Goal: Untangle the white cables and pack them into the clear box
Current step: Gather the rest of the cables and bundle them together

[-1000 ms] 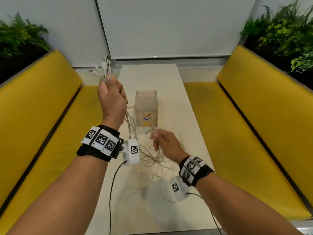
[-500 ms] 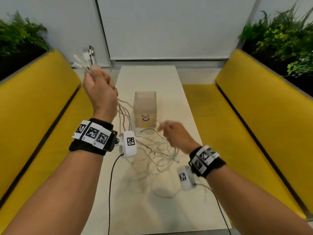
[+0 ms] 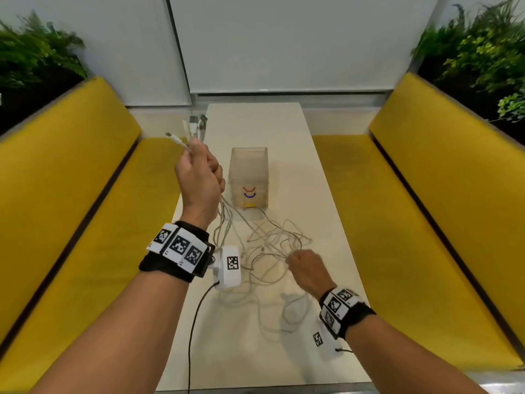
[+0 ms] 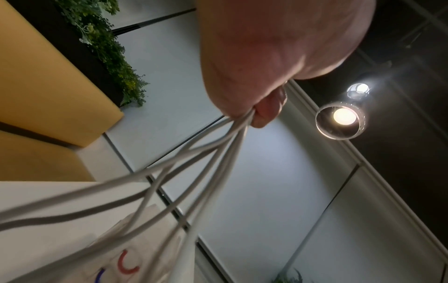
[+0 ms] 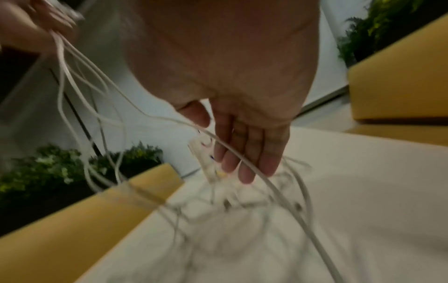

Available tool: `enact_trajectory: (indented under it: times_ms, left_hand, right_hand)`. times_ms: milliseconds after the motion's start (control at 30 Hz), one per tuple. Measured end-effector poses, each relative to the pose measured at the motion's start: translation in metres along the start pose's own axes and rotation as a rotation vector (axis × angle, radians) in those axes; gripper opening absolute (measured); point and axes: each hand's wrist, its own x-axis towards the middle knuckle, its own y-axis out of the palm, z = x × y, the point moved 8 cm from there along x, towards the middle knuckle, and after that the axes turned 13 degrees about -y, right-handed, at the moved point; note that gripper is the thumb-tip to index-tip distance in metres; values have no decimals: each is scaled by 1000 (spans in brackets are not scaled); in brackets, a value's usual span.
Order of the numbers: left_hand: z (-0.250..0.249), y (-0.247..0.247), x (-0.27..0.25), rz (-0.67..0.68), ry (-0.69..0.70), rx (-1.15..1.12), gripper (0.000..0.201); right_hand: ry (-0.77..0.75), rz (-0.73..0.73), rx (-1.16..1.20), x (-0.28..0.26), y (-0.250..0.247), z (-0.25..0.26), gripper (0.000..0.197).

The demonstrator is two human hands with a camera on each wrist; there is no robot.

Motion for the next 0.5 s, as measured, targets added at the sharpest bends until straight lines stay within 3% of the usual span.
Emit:
enact_trajectory:
  times_ms: [133, 200, 333, 433, 500]
  left_hand:
    - [28, -2, -6, 27, -96, 4, 49]
    - [35, -1, -8, 45, -124, 16, 50]
    - [41, 2, -12, 80, -156, 22, 49]
    - [45, 4, -13, 111, -183, 12, 47]
    - [48, 1, -13, 124, -203, -1, 47]
  right_hand:
    - [-59, -377, -86, 24, -67, 53, 26]
    - [-151, -378, -88, 45, -75, 73, 26]
    - [-306, -23, -152, 92, -29, 80, 37]
    - [-297, 264, -319, 107, 19, 56, 46]
    - [-274, 332, -420, 109, 36, 38, 44]
